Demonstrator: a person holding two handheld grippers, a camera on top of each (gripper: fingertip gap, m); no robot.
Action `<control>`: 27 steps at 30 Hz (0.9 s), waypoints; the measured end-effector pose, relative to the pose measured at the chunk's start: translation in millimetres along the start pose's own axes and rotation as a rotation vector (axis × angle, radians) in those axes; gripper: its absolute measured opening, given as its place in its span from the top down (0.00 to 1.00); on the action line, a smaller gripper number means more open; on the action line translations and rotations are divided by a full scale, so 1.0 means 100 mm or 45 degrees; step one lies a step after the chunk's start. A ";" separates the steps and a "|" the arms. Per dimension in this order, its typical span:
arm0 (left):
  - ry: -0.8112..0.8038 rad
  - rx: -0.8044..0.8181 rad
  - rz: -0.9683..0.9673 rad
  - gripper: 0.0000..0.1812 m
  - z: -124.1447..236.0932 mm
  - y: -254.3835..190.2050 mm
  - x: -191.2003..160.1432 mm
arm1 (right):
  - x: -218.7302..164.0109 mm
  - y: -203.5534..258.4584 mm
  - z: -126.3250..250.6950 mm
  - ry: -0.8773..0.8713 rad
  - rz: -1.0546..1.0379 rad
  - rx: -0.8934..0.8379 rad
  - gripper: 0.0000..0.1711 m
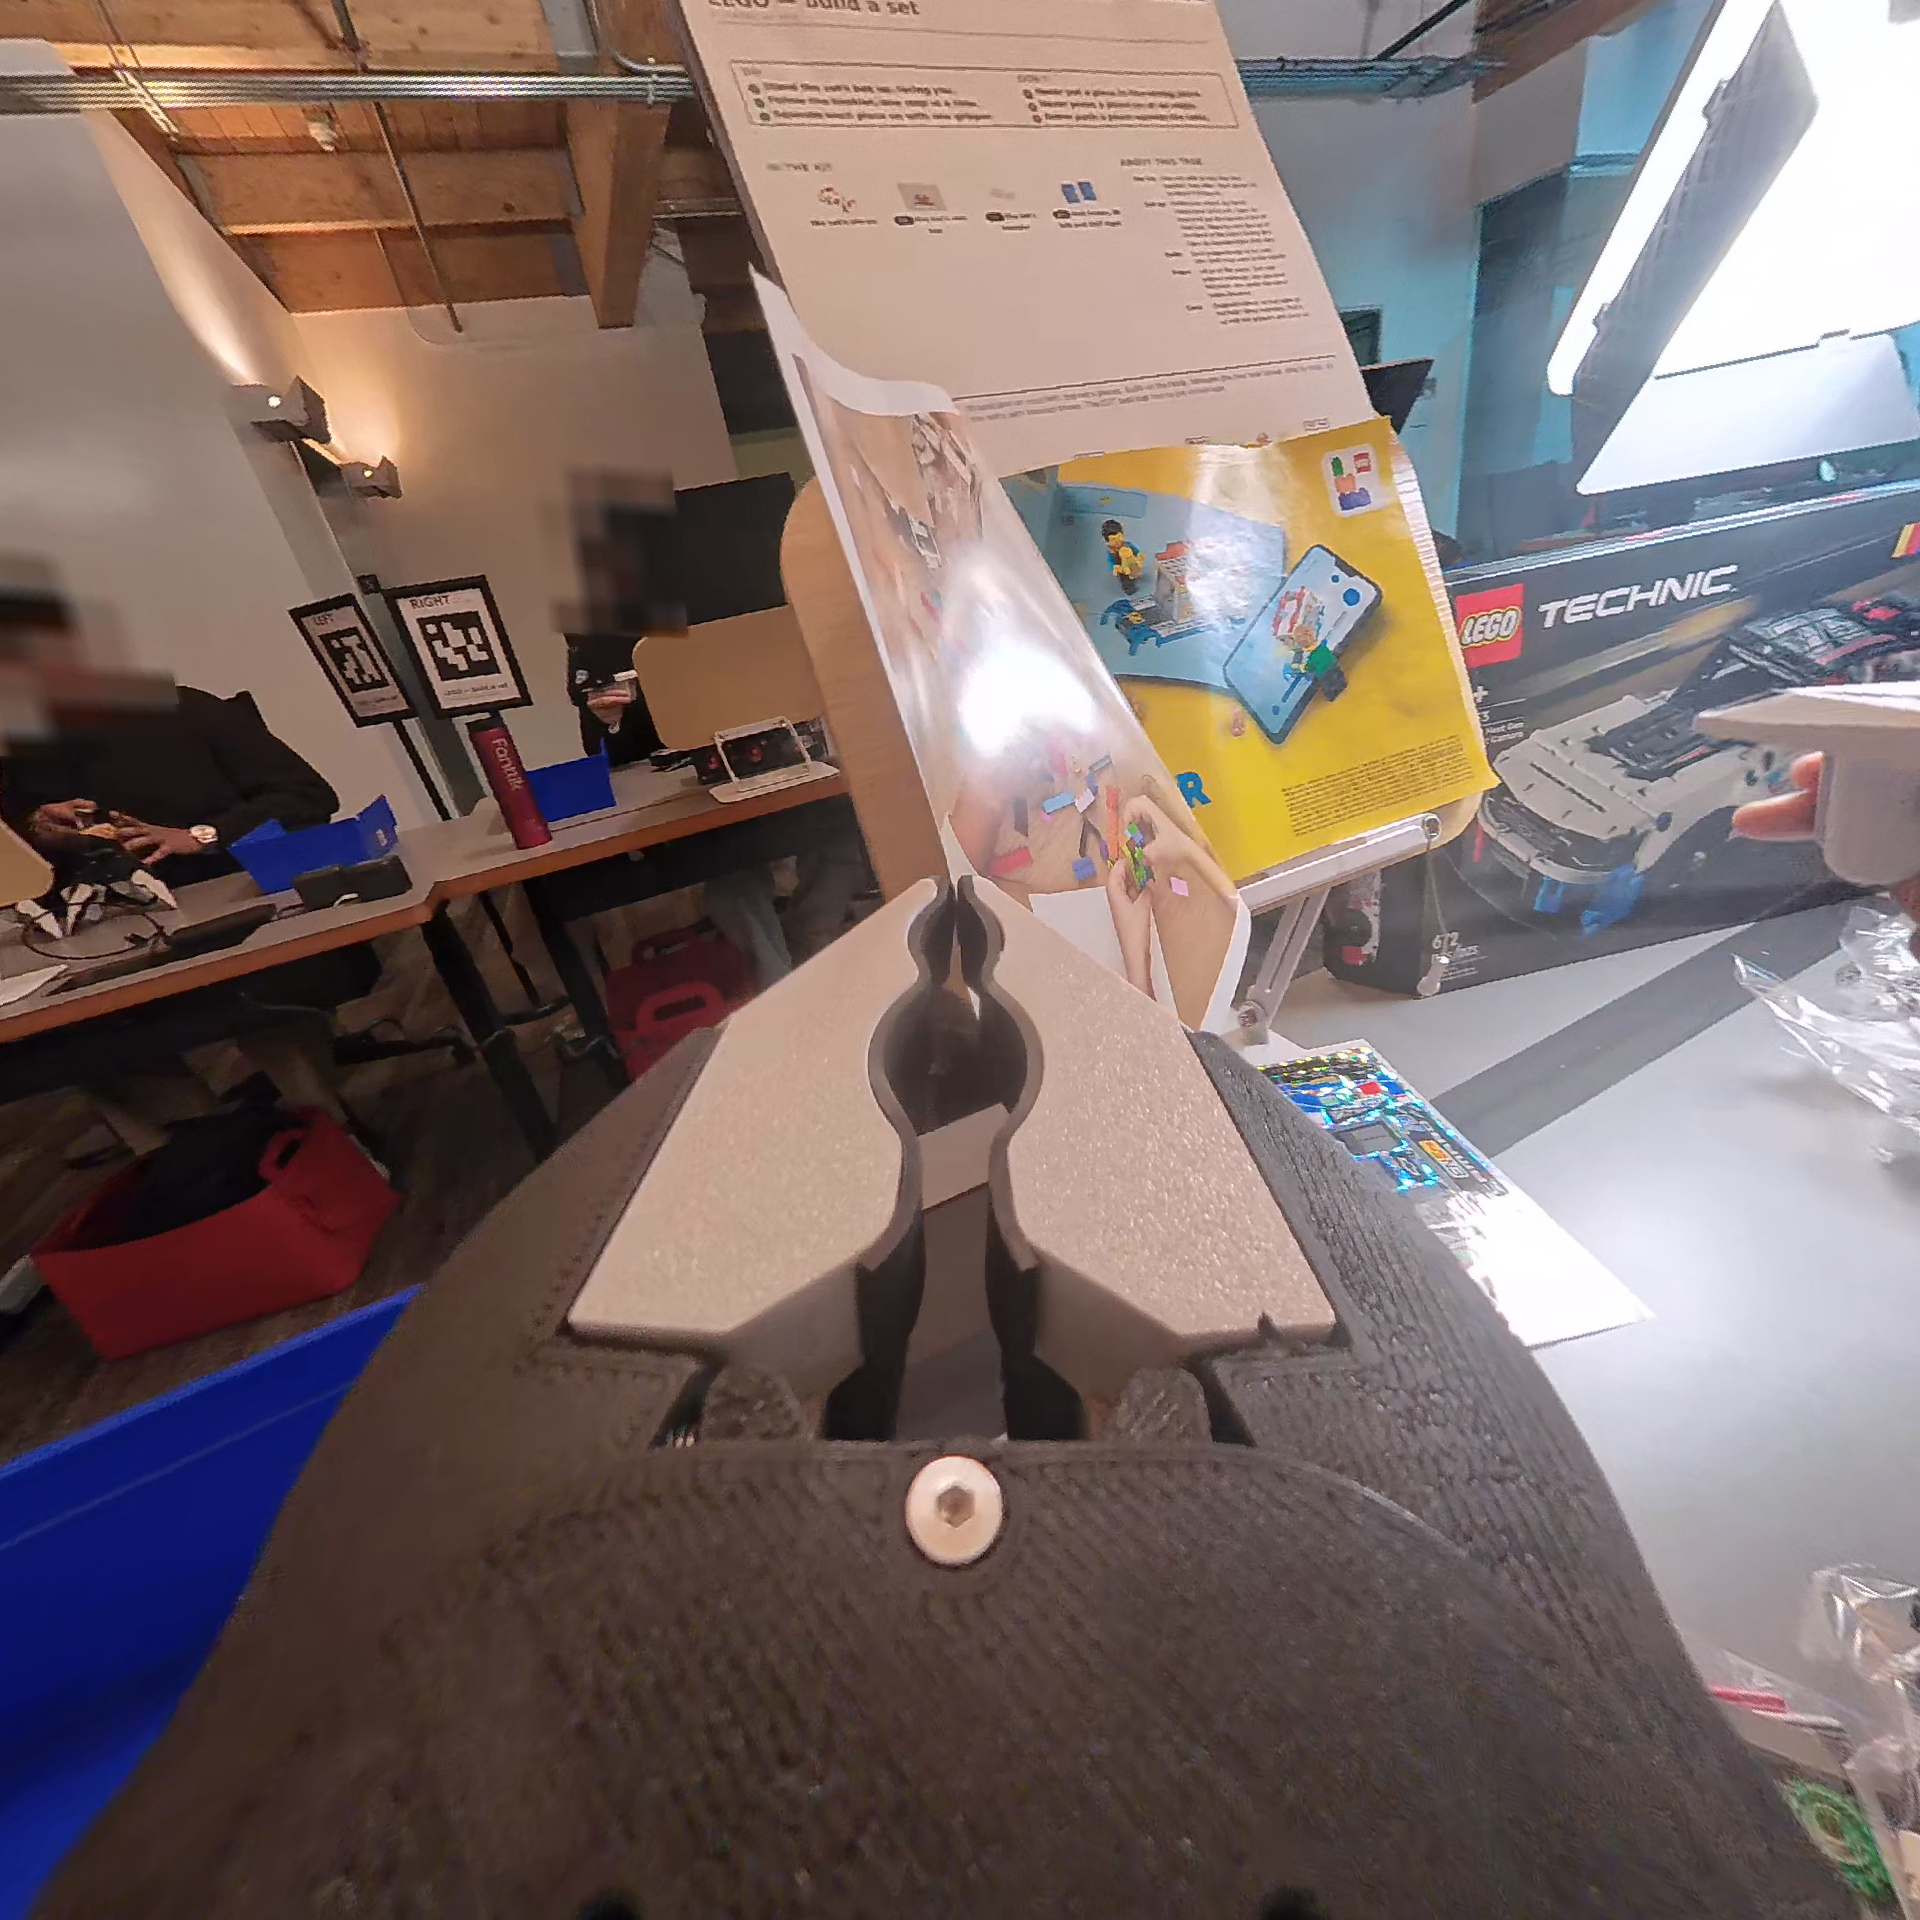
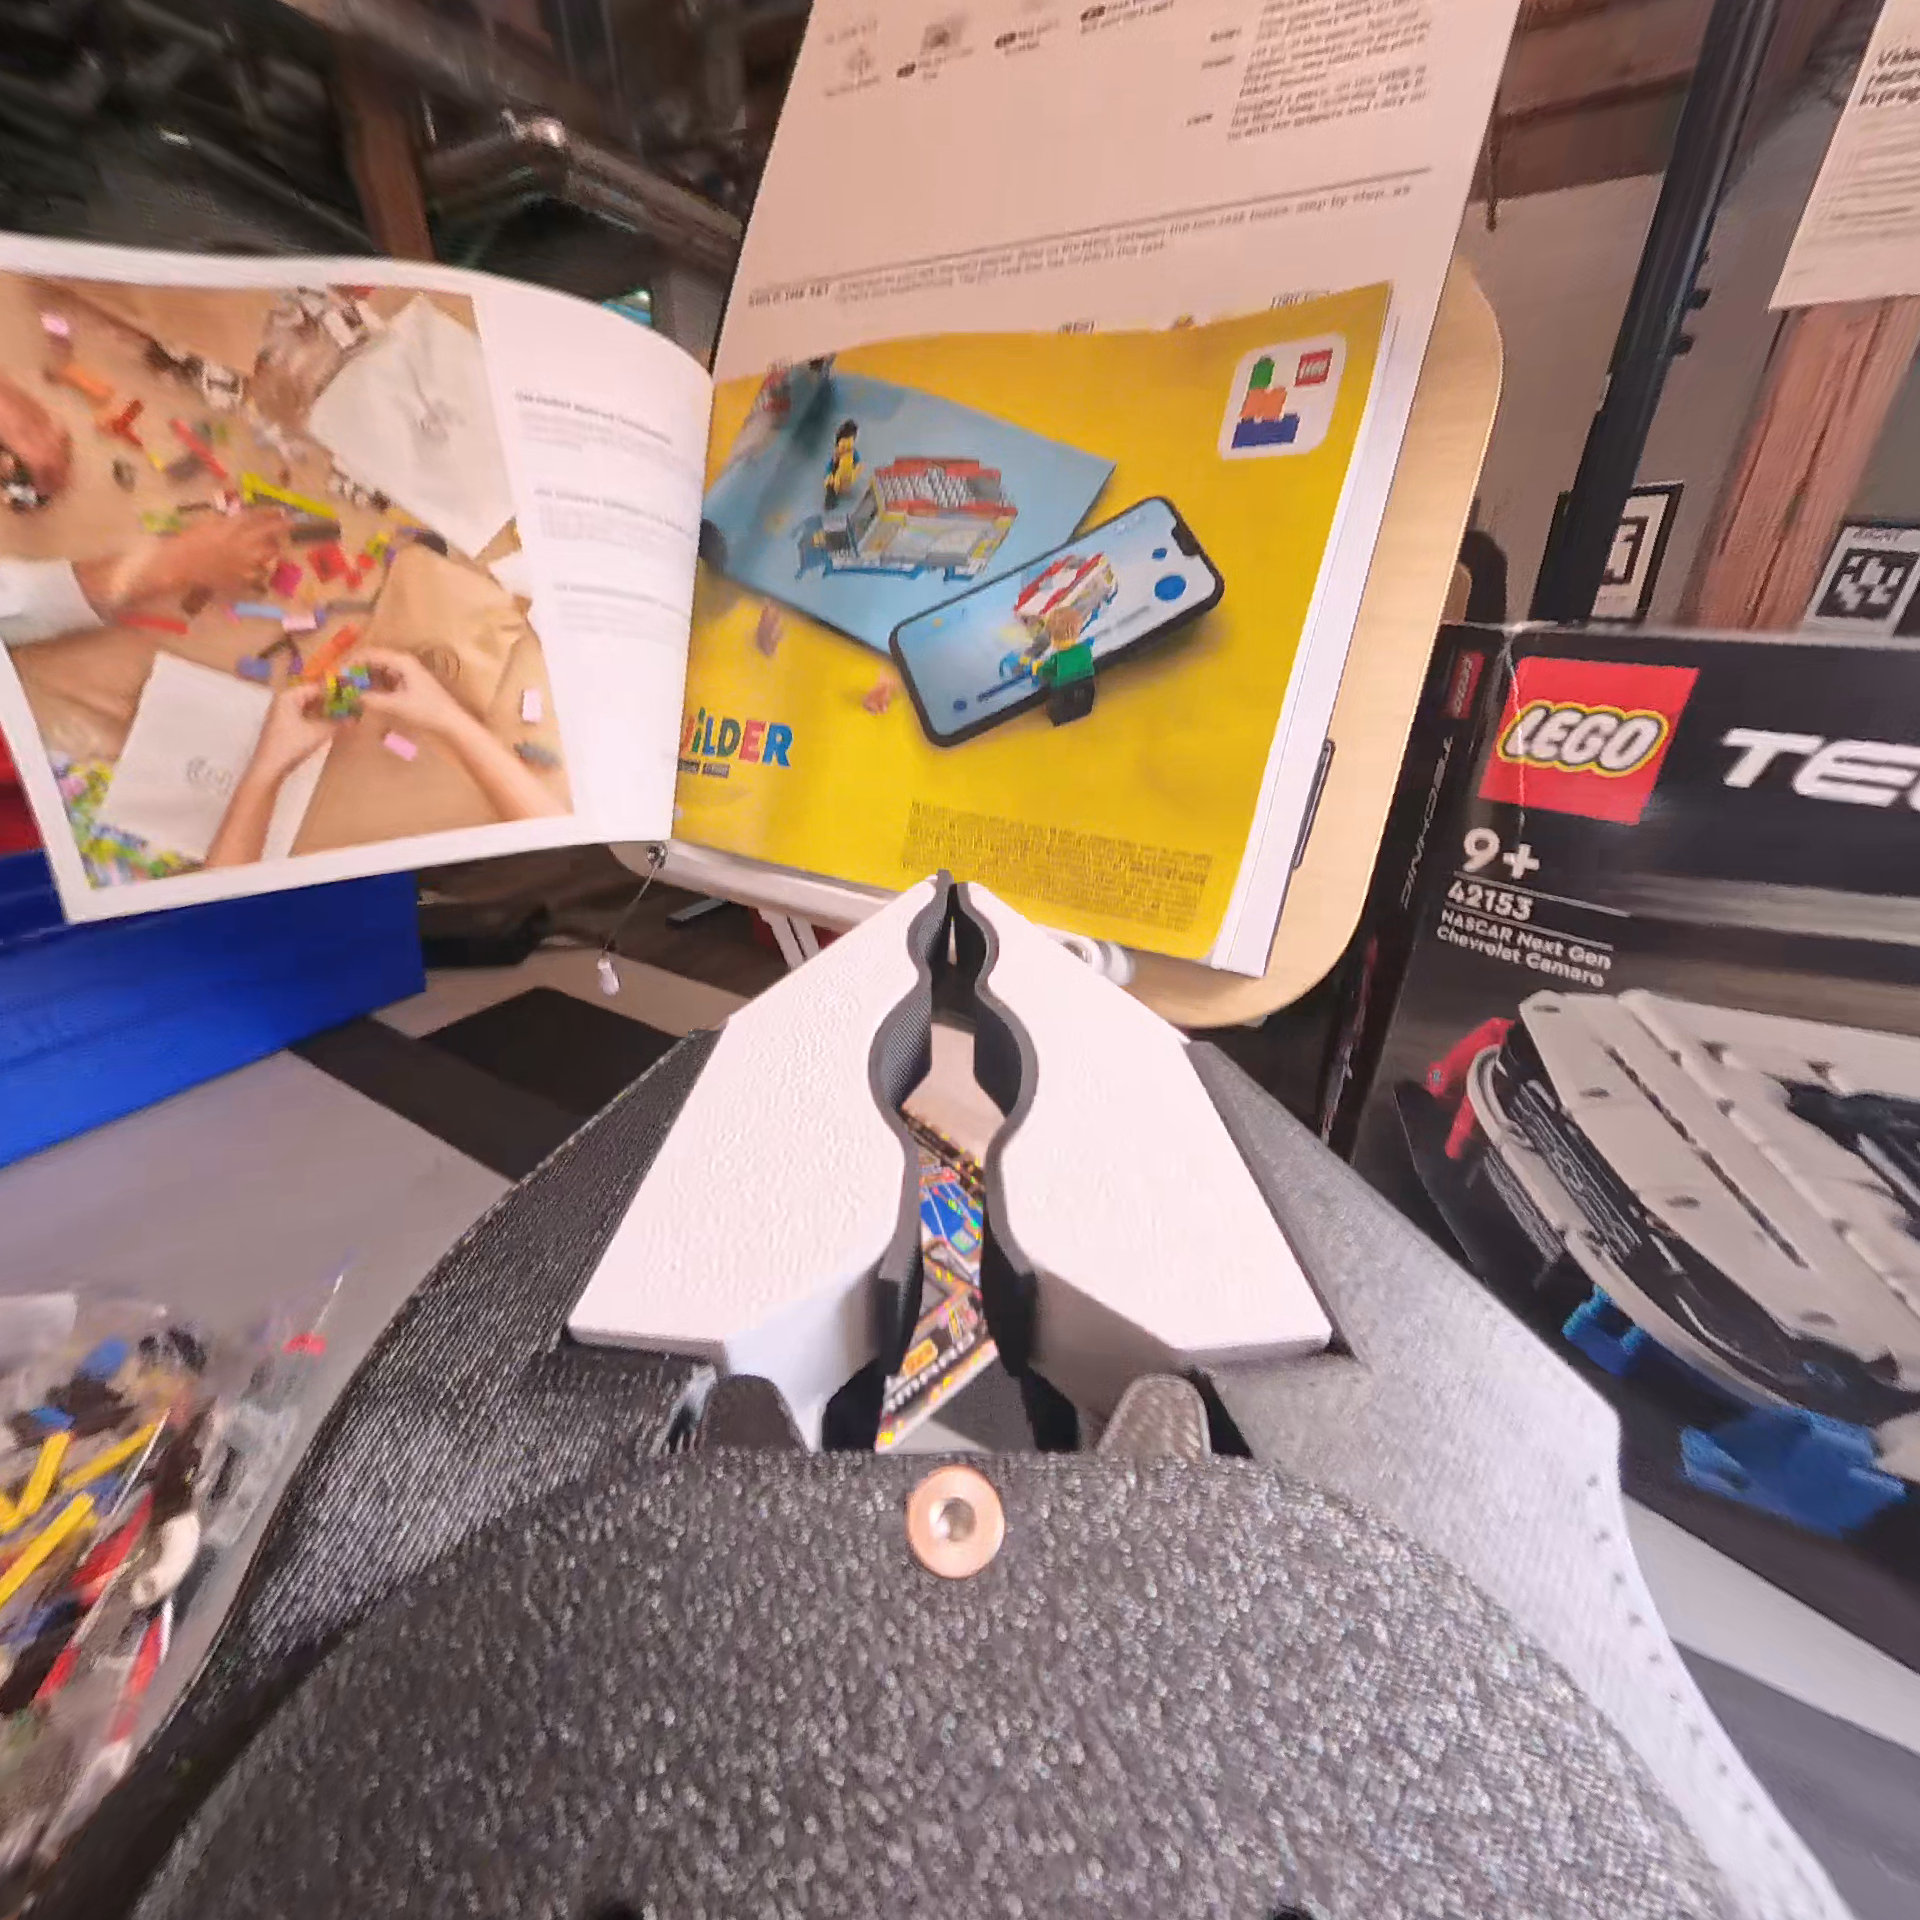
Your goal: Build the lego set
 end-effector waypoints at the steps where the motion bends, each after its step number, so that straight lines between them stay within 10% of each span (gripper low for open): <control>1: -0.001 0.011 -0.005 1.00 0.01 0.02 0.00 | 0.03 0.00 -0.07 -0.004 0.010 -0.006 1.00; 13: 0.060 0.151 0.034 1.00 0.07 0.47 -0.21 | 0.08 -0.43 -0.86 0.183 0.350 -0.190 0.59; 21: 0.073 0.180 0.041 1.00 0.07 0.64 -0.30 | -0.25 -0.54 -0.88 0.269 0.328 -0.138 0.67; 27: 0.074 0.179 0.039 1.00 0.06 0.63 -0.31 | -0.21 -0.40 -0.86 0.183 0.409 -0.089 0.91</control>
Point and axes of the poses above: each gripper's, where its closed fingertips meet, z back along the fingers, x out of its top, y = z × x across the jaws, the point moved 2 cm from there along z, back along the fingers, and after that the axes turned 2 degrees about -y, right-handed, at the moved point
